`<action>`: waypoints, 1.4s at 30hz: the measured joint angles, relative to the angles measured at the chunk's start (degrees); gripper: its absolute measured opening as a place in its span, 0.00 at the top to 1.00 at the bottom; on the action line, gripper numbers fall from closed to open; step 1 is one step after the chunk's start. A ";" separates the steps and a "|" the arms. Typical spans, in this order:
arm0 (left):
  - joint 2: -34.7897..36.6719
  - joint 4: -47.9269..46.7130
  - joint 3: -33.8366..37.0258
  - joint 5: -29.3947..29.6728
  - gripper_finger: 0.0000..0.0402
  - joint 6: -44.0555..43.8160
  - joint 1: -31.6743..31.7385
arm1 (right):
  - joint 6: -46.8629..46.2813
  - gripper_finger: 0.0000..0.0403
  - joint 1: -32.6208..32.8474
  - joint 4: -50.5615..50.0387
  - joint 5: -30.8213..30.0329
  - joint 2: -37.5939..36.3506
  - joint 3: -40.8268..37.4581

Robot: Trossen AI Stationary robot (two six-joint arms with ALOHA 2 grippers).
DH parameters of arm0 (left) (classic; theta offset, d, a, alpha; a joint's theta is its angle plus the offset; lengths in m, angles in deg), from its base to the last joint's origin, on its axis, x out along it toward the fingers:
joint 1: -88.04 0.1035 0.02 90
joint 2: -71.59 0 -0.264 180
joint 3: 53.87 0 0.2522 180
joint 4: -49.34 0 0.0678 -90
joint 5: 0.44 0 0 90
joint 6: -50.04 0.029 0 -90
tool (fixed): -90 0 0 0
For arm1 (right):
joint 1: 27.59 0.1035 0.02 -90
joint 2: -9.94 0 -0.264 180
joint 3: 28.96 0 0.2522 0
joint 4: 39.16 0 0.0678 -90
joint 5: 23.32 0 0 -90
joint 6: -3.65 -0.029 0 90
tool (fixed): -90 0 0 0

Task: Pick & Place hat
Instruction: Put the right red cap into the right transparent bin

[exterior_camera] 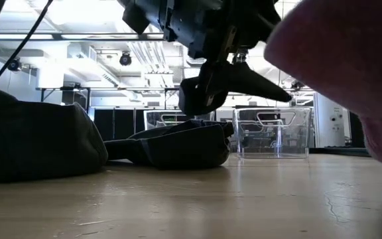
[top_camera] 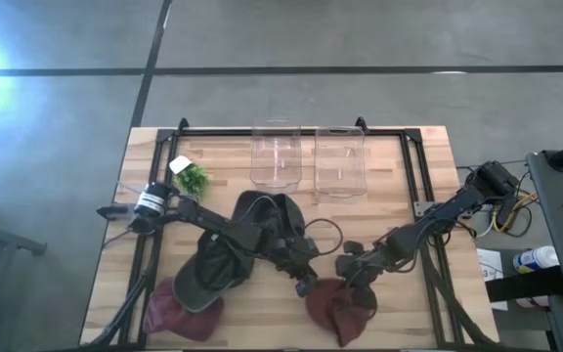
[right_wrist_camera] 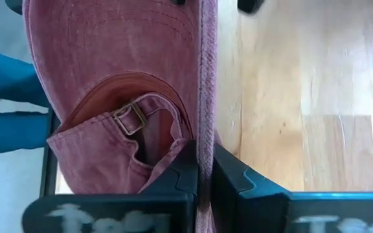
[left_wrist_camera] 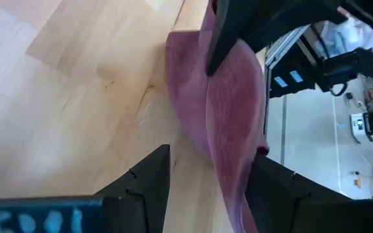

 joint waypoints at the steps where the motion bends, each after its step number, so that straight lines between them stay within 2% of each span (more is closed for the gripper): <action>1: -0.15 0.64 0.00 -0.28 0.57 -0.09 0.01 | 0.18 0.97 -0.12 -0.02 -0.01 0.00 0.20; 5: -0.46 0.75 0.00 -0.85 0.58 0.33 -0.07 | 0.80 0.97 -0.42 0.02 -1.12 0.00 0.66; 8: -0.47 0.81 0.00 -0.95 0.63 -0.07 -0.34 | 1.65 0.97 -0.42 -0.02 -1.53 0.00 0.66; 12: -0.47 0.49 0.00 -1.26 0.79 -0.96 -0.79 | 1.91 0.93 -0.42 -0.04 -1.54 0.00 0.66; 15: -0.47 0.31 0.00 -0.83 0.94 -0.45 -0.93 | 1.93 0.87 -0.42 -0.14 -1.55 0.00 0.88; 16: -0.47 0.30 0.00 -0.62 0.97 -0.46 -0.96 | 1.91 0.85 -0.42 -0.18 -1.53 0.00 1.06; 21: -0.47 -3.24 0.00 0.10 0.98 -0.12 -1.07 | 1.10 0.72 -0.40 -1.98 -2.74 -0.15 2.93; 27: -0.43 -10.94 0.00 0.73 0.99 -0.27 -2.10 | -2.11 0.61 0.22 -14.64 -11.94 -0.72 8.50; 30: 0.00 -11.83 0.00 2.56 0.99 -1.74 -2.90 | -5.32 0.59 1.68 -18.94 -13.52 -0.83 9.62; 34: 1.03 -12.70 0.00 7.87 0.99 -3.13 -4.30 | -10.83 0.59 5.91 -18.06 -13.00 -0.90 8.74; 37: 1.99 -14.13 0.00 12.47 0.99 -4.19 -5.32 | -14.20 0.60 10.31 -13.79 -12.79 -0.81 6.78; 42: 2.05 -12.11 -0.58 14.96 0.99 -6.69 -6.26 | -16.02 0.63 15.38 -3.65 -12.74 2.26 4.56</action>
